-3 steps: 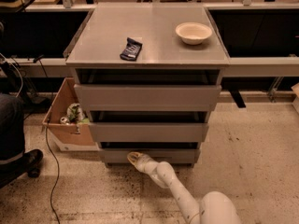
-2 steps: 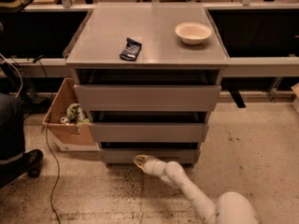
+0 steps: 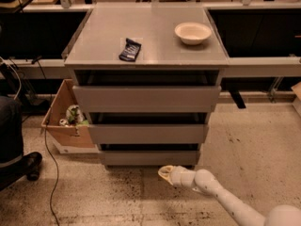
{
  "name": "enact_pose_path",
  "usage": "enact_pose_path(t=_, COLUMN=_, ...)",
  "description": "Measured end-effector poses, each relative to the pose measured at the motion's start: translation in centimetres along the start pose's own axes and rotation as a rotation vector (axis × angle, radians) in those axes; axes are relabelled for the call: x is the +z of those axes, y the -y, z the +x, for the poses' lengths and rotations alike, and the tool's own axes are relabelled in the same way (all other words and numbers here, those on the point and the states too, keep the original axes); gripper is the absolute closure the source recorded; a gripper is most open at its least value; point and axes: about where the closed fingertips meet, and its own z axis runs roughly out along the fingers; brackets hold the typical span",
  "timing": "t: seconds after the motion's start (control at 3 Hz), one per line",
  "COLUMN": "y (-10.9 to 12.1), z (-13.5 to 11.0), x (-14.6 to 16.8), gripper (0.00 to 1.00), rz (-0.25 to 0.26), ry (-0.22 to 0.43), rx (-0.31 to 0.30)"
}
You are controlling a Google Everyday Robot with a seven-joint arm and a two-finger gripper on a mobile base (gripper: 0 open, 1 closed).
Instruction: Close bottom drawer
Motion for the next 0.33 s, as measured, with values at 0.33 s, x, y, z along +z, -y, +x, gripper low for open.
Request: enact_pose_path(t=0.33, y=-2.47, z=-1.47, x=-1.85, gripper=0.84, rz=-0.044, ry=0.007, rx=0.005)
